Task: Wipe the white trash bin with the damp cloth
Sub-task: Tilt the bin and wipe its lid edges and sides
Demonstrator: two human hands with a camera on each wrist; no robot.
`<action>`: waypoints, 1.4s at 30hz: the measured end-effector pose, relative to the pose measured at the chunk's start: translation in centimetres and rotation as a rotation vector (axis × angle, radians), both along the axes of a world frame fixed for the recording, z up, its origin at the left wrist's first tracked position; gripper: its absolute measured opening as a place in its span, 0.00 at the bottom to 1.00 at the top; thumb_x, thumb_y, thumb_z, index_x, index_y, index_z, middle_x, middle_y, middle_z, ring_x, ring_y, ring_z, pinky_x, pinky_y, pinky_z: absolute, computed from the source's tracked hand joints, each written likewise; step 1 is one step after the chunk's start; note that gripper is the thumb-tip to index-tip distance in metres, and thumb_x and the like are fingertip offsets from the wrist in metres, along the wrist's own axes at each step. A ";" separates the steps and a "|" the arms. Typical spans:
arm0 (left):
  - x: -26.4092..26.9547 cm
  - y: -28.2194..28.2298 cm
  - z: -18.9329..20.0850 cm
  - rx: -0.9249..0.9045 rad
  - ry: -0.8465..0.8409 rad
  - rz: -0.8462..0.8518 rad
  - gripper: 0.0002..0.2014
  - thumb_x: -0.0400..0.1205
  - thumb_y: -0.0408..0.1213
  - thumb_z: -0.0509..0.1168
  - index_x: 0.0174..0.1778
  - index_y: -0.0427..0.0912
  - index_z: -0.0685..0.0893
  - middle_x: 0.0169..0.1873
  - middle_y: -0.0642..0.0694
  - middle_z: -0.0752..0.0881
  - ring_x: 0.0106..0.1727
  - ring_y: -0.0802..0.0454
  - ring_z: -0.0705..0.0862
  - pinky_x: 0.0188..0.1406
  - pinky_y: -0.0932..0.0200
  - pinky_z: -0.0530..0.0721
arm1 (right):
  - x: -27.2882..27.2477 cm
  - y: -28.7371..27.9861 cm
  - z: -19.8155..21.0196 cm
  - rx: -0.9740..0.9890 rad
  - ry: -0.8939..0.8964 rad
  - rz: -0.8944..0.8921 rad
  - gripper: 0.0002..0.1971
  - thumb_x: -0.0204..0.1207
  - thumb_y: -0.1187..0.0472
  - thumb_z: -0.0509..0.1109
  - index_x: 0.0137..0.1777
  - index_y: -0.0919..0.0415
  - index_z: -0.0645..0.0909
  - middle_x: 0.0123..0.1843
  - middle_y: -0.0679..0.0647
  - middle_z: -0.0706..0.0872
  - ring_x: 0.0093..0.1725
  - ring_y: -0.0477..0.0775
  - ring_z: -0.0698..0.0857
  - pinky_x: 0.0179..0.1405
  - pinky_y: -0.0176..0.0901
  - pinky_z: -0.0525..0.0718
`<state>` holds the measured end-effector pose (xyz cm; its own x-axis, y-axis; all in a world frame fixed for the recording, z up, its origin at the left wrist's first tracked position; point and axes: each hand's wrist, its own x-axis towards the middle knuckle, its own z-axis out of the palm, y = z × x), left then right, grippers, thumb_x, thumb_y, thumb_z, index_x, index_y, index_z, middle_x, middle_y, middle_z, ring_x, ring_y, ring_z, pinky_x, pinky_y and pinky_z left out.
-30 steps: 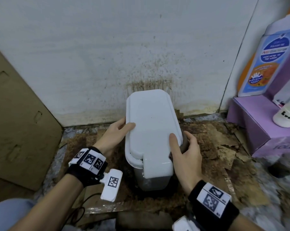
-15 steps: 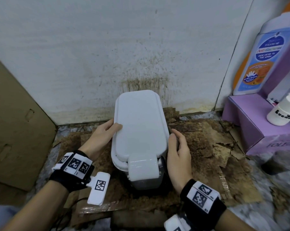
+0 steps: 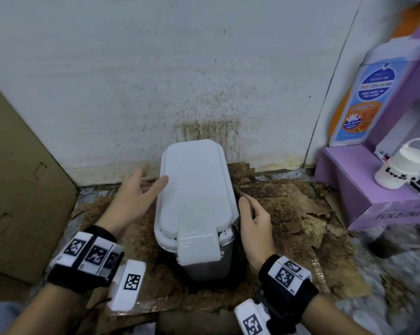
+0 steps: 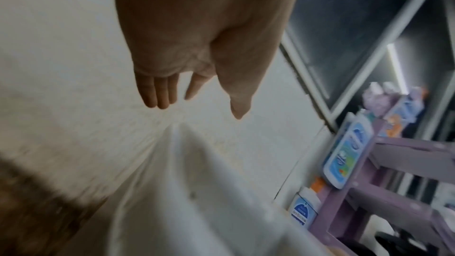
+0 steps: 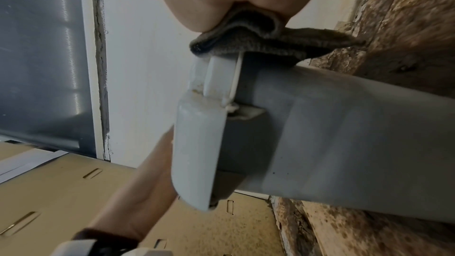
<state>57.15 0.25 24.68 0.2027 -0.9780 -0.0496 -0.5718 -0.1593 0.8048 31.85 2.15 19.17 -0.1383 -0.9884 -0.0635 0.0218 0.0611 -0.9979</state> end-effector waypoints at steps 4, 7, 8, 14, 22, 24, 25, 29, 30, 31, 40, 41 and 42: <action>-1.4 1.6 1.8 -0.202 -0.159 -0.165 0.30 0.80 0.68 0.59 0.75 0.58 0.78 0.73 0.56 0.75 0.76 0.56 0.73 0.75 0.47 0.76 | 0.3 0.0 0.4 -0.025 -0.005 0.051 0.13 0.90 0.53 0.60 0.61 0.42 0.86 0.56 0.35 0.91 0.60 0.38 0.88 0.68 0.50 0.85; -3.9 3.1 1.5 -0.264 -0.248 -0.256 0.21 0.86 0.56 0.62 0.73 0.53 0.79 0.72 0.59 0.74 0.77 0.59 0.70 0.76 0.56 0.69 | 1.1 0.1 0.5 -0.035 -0.015 0.079 0.14 0.90 0.54 0.60 0.65 0.46 0.87 0.58 0.42 0.92 0.61 0.45 0.89 0.68 0.57 0.85; -4.6 3.5 1.3 -0.273 -0.265 -0.261 0.21 0.86 0.56 0.62 0.74 0.52 0.78 0.72 0.59 0.74 0.77 0.59 0.69 0.77 0.59 0.67 | 1.5 0.1 0.4 -0.045 -0.024 0.090 0.14 0.90 0.54 0.60 0.66 0.47 0.87 0.58 0.46 0.92 0.61 0.50 0.89 0.67 0.61 0.85; -5.3 3.8 0.0 -0.265 -0.301 -0.150 0.24 0.89 0.57 0.55 0.77 0.49 0.74 0.71 0.56 0.72 0.73 0.57 0.68 0.72 0.62 0.65 | 3.7 -0.4 0.5 -0.053 -0.092 0.260 0.15 0.90 0.54 0.60 0.68 0.51 0.86 0.63 0.48 0.91 0.67 0.51 0.87 0.73 0.61 0.81; -3.0 4.2 -1.2 -0.303 -0.432 -0.112 0.21 0.90 0.53 0.53 0.76 0.49 0.70 0.70 0.55 0.68 0.73 0.55 0.66 0.74 0.57 0.65 | 5.1 -1.4 -0.1 0.009 -0.272 0.052 0.15 0.91 0.58 0.58 0.61 0.47 0.88 0.56 0.43 0.93 0.62 0.48 0.89 0.65 0.46 0.86; -2.3 4.2 -1.3 -0.319 -0.490 -0.116 0.20 0.90 0.53 0.52 0.76 0.49 0.70 0.70 0.54 0.69 0.74 0.54 0.66 0.73 0.58 0.63 | 5.9 -1.3 -0.7 -0.044 -0.230 0.035 0.16 0.91 0.56 0.57 0.71 0.50 0.84 0.64 0.44 0.90 0.68 0.45 0.85 0.70 0.46 0.83; -2.0 4.2 -1.3 -0.323 -0.504 -0.113 0.21 0.90 0.53 0.52 0.76 0.49 0.70 0.70 0.54 0.70 0.74 0.54 0.66 0.73 0.58 0.63 | 6.4 -1.0 -0.9 -0.078 -0.188 0.053 0.18 0.91 0.55 0.57 0.75 0.51 0.81 0.69 0.44 0.87 0.70 0.42 0.83 0.73 0.45 0.81; -1.5 4.1 -1.7 -0.330 -0.451 -0.080 0.20 0.89 0.52 0.51 0.74 0.48 0.71 0.67 0.52 0.69 0.73 0.54 0.66 0.75 0.54 0.64 | 9.2 0.8 -1.7 -0.150 -0.108 0.231 0.20 0.92 0.54 0.55 0.82 0.50 0.73 0.79 0.40 0.78 0.77 0.33 0.74 0.80 0.39 0.72; -1.3 4.0 -1.9 -0.328 -0.434 -0.073 0.20 0.89 0.52 0.51 0.74 0.48 0.71 0.68 0.51 0.68 0.73 0.53 0.66 0.75 0.55 0.63 | 9.9 1.1 -2.1 -0.160 -0.094 0.268 0.21 0.92 0.52 0.54 0.84 0.47 0.71 0.81 0.38 0.75 0.79 0.33 0.71 0.83 0.42 0.69; -1.2 3.9 -2.0 -0.323 -0.415 -0.069 0.21 0.89 0.52 0.51 0.74 0.48 0.70 0.68 0.51 0.67 0.74 0.54 0.65 0.75 0.56 0.62 | 10.6 1.4 -2.3 -0.167 -0.070 0.295 0.23 0.92 0.49 0.52 0.85 0.45 0.67 0.83 0.36 0.71 0.82 0.32 0.67 0.85 0.44 0.65; -0.1 4.0 -2.5 -0.271 -0.393 -0.077 0.27 0.89 0.53 0.49 0.82 0.44 0.64 0.74 0.55 0.64 0.75 0.66 0.58 0.75 0.71 0.52 | 13.0 1.7 -4.5 -0.248 0.203 0.305 0.29 0.89 0.42 0.36 0.89 0.43 0.50 0.90 0.35 0.52 0.87 0.31 0.48 0.89 0.51 0.48; -0.1 4.0 -2.5 -0.263 -0.392 -0.077 0.28 0.89 0.53 0.49 0.83 0.44 0.64 0.74 0.55 0.64 0.74 0.66 0.58 0.75 0.70 0.52 | 12.9 1.6 -4.8 -0.254 0.203 0.294 0.29 0.89 0.42 0.37 0.89 0.42 0.52 0.90 0.35 0.53 0.87 0.32 0.50 0.89 0.51 0.50; -0.1 4.0 -2.5 -0.256 -0.392 -0.078 0.28 0.89 0.53 0.49 0.83 0.44 0.64 0.74 0.55 0.63 0.74 0.67 0.58 0.76 0.69 0.52 | 12.8 1.4 -5.2 -0.271 0.213 0.282 0.28 0.90 0.44 0.37 0.89 0.43 0.53 0.90 0.36 0.54 0.87 0.33 0.51 0.89 0.50 0.51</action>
